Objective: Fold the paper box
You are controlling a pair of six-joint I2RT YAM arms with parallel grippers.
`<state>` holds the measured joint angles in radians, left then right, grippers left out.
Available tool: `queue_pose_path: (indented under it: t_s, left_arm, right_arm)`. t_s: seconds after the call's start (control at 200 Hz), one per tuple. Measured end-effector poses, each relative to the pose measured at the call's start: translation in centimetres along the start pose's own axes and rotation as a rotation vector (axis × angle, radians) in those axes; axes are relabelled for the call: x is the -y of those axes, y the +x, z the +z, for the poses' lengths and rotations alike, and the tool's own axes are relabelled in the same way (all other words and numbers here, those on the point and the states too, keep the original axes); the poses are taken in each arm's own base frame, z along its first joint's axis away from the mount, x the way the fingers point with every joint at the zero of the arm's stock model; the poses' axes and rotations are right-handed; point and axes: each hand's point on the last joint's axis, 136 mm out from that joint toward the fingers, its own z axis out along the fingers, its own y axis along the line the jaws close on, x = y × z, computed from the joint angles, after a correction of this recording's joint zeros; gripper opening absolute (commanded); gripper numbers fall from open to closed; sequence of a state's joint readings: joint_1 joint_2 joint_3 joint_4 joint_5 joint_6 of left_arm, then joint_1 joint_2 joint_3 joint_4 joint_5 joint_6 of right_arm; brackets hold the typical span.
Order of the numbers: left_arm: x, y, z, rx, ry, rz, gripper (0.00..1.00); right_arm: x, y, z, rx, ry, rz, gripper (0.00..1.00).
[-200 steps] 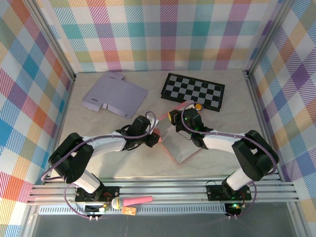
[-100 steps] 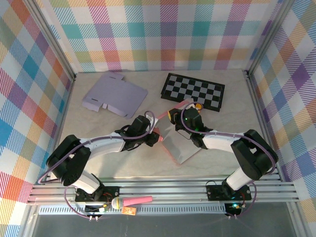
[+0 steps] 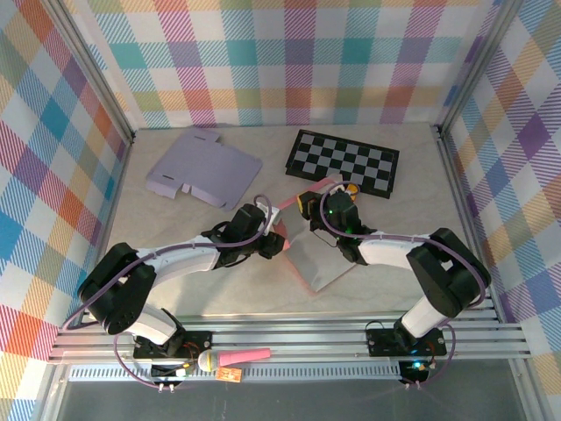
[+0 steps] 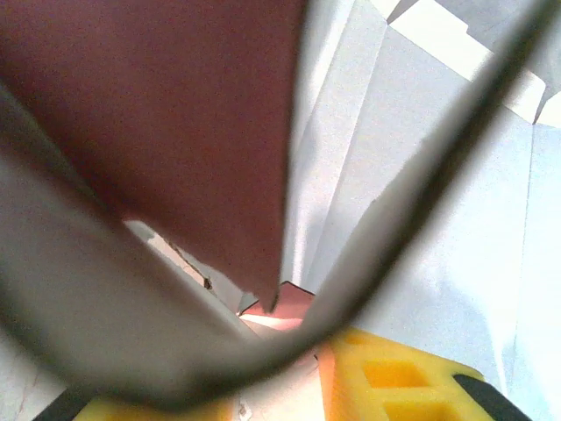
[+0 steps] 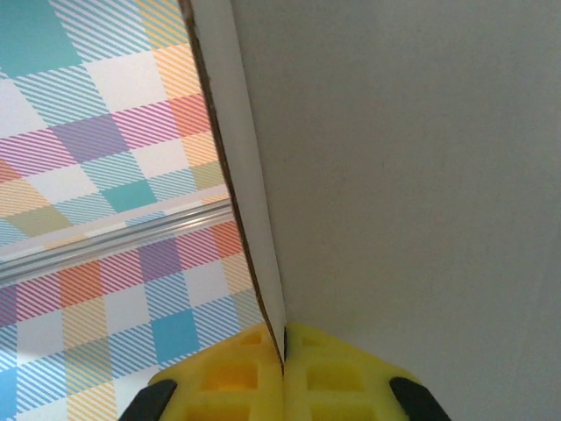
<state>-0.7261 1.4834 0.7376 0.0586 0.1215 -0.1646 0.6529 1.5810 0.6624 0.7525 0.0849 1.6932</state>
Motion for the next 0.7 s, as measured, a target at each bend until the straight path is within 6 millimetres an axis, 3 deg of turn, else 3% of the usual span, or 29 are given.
queue_pose_path:
  t_s: [0.375, 0.7]
  left_arm:
    - [-0.2, 0.0, -0.1, 0.001, -0.013, 0.0, 0.33]
    - [-1.2, 0.4, 0.2, -0.001, -0.064, -0.002, 0.34]
  right_arm:
    - [-0.1, 0.4, 0.3, -0.028, -0.054, -0.029, 0.0]
    - [1.4, 0.7, -0.1, -0.059, -0.105, -0.061, 0.0]
